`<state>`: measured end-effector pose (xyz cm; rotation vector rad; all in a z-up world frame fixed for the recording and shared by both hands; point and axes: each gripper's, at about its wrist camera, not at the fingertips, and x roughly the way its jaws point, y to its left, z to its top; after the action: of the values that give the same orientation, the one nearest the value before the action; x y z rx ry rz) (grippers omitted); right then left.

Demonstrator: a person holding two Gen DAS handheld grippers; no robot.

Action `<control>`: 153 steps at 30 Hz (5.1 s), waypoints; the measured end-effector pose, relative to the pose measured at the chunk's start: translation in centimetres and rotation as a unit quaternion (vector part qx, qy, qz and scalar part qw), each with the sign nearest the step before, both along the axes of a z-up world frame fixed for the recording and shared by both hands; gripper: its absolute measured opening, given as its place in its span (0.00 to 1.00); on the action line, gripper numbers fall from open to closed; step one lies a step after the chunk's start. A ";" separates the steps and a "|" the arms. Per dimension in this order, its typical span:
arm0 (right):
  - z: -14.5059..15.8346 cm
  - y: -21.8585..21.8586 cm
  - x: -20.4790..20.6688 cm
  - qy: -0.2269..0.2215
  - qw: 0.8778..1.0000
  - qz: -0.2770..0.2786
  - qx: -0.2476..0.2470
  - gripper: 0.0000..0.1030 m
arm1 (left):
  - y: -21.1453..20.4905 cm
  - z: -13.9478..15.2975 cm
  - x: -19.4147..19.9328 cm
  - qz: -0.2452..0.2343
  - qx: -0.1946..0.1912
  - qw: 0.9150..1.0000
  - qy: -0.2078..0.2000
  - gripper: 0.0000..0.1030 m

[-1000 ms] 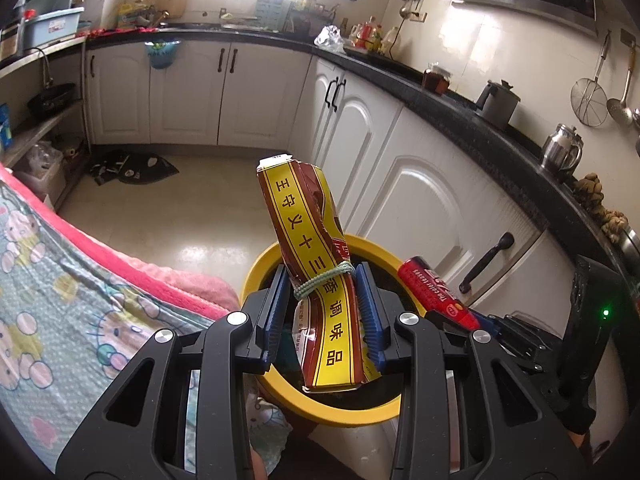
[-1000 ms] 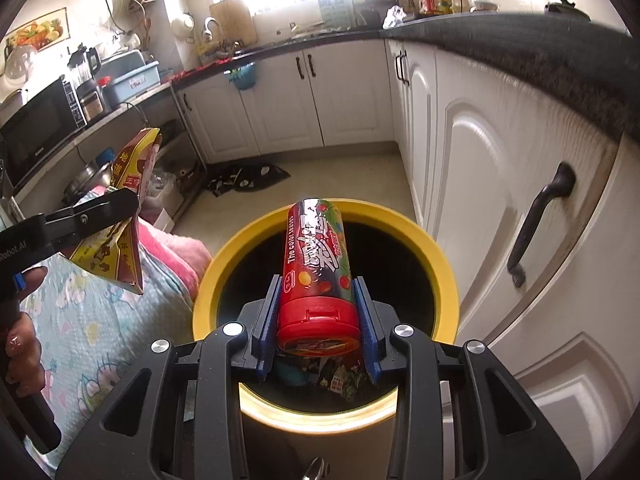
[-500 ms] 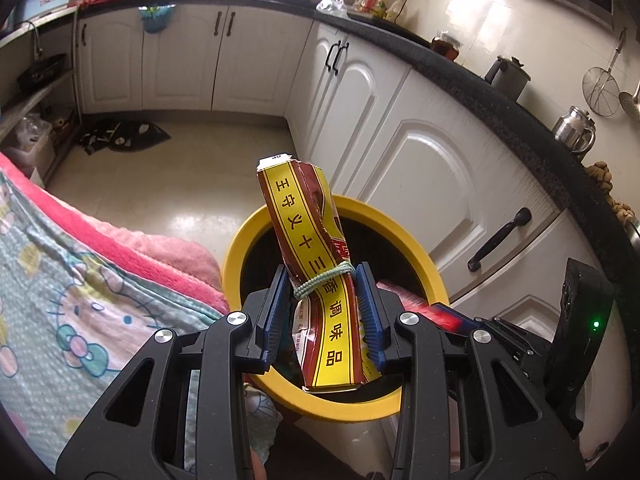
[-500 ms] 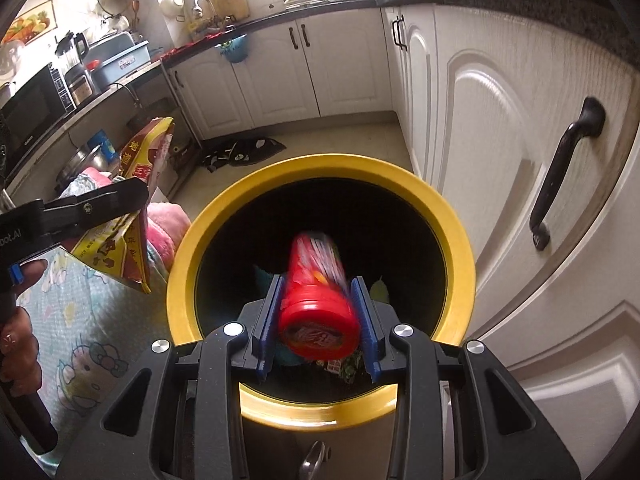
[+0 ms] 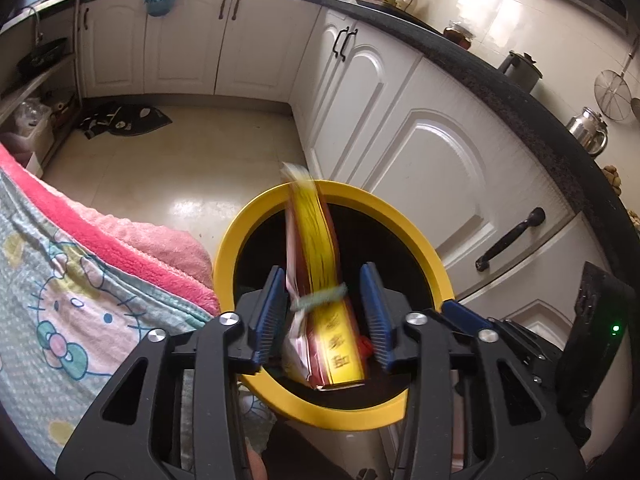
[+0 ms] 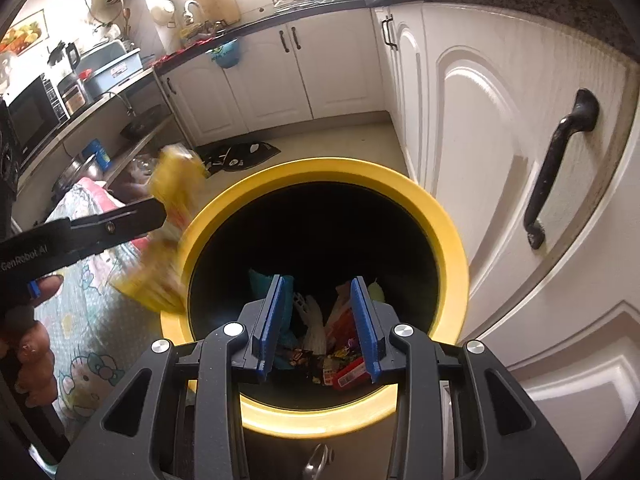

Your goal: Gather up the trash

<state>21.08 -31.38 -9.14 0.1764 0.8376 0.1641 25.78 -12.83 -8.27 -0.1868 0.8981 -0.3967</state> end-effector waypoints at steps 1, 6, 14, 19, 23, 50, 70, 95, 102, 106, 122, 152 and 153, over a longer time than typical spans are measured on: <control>0.0 -0.2 -0.1 0.000 1.000 -0.002 0.001 0.32 | 0.0 0.0 0.0 0.000 0.001 1.000 0.001 0.38; 0.1 -0.6 0.0 0.001 1.000 -0.010 0.003 0.32 | 0.4 0.1 0.0 0.008 0.008 1.000 0.004 0.49; 0.8 -0.5 -0.4 -0.003 1.000 -0.010 0.004 0.38 | 2.1 0.9 -0.5 0.030 0.025 0.999 0.006 0.77; 1.5 0.1 -0.8 -0.009 1.000 -0.011 0.003 0.50 | 3.2 2.0 -1.2 0.045 0.035 0.998 -0.004 0.89; 2.3 0.5 -1.4 -0.019 1.000 -0.013 0.001 0.60 | 4.2 3.0 -1.9 0.056 0.039 0.998 -0.013 0.89; 10.3 5.6 -7.9 -0.107 0.993 0.017 -0.037 0.93 | 11.7 9.1 -9.9 0.133 0.046 0.986 -0.084 0.89; 12.4 8.5 -15.8 -0.226 0.973 0.034 -0.029 0.94 | 13.2 9.4 -18.3 0.173 0.096 0.966 -0.165 0.90; 10.0 10.6 -21.4 -0.290 0.955 0.030 -0.057 0.94 | 12.8 7.7 -22.9 0.181 0.084 0.958 -0.204 0.90; 10.0 10.6 -21.5 -0.291 0.955 0.026 -0.057 0.94 | 12.7 7.7 -23.0 0.182 0.086 0.958 -0.206 0.90; 10.1 10.6 -21.5 -0.291 0.955 0.025 -0.057 0.94 | 12.7 7.8 -23.0 0.182 0.086 0.957 -0.207 0.90; 9.9 10.5 -21.5 -0.288 0.956 0.022 -0.056 0.94 | 12.9 8.3 -23.1 0.188 0.087 0.955 -0.211 0.90; 10.1 11.2 -21.7 -0.287 0.956 0.022 -0.054 0.94 | 13.0 8.9 -23.0 0.184 0.090 0.955 -0.214 0.90; 10.1 11.2 -21.7 -0.286 0.956 0.023 -0.054 0.94 | 13.0 8.8 -23.0 0.184 0.090 0.955 -0.213 0.90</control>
<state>-0.60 -20.14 0.93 0.0018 0.2703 0.1995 2.77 0.14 0.56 -0.0915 0.4543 -0.0011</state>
